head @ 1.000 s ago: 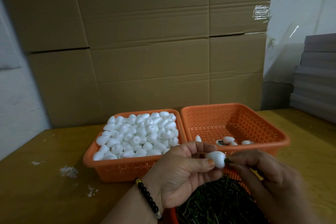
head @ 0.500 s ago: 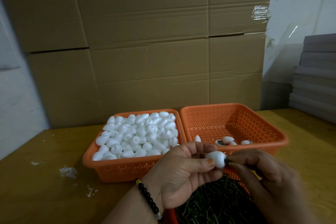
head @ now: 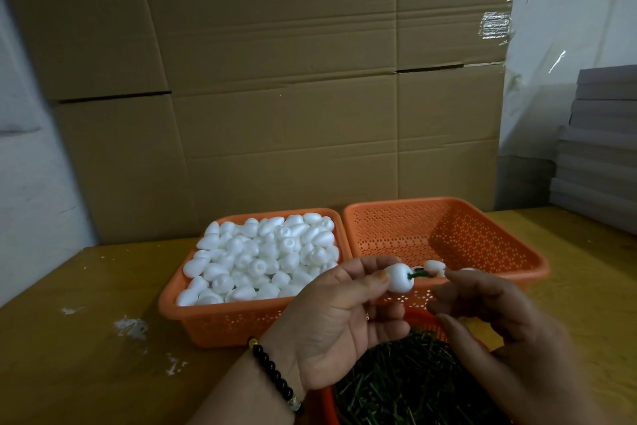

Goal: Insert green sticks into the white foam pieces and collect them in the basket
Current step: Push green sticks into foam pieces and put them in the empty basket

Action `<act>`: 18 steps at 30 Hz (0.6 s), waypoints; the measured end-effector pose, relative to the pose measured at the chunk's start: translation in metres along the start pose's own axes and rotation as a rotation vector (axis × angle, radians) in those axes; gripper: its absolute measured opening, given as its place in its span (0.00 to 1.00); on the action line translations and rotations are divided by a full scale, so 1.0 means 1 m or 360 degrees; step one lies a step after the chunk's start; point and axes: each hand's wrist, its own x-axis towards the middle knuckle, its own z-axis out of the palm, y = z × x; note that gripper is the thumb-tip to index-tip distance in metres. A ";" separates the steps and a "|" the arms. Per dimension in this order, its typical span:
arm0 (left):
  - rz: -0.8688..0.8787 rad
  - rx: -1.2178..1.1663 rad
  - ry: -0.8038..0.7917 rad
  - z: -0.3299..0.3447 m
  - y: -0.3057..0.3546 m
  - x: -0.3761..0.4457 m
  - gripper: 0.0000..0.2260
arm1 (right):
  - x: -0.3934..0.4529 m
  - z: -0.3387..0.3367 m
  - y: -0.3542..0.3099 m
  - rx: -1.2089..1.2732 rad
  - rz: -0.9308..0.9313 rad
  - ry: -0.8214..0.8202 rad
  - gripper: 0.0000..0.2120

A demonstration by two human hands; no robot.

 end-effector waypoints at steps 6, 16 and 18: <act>-0.0077 -0.0133 0.0066 0.003 0.001 0.001 0.16 | 0.000 0.001 0.001 -0.0036 0.0010 -0.0083 0.21; -0.0154 -0.0545 0.0136 -0.002 0.002 0.005 0.20 | 0.005 0.000 -0.006 -0.0097 -0.0102 -0.0108 0.16; -0.0144 -0.0591 0.0144 -0.002 0.001 0.006 0.18 | 0.005 0.000 -0.005 -0.0101 -0.0106 -0.0114 0.15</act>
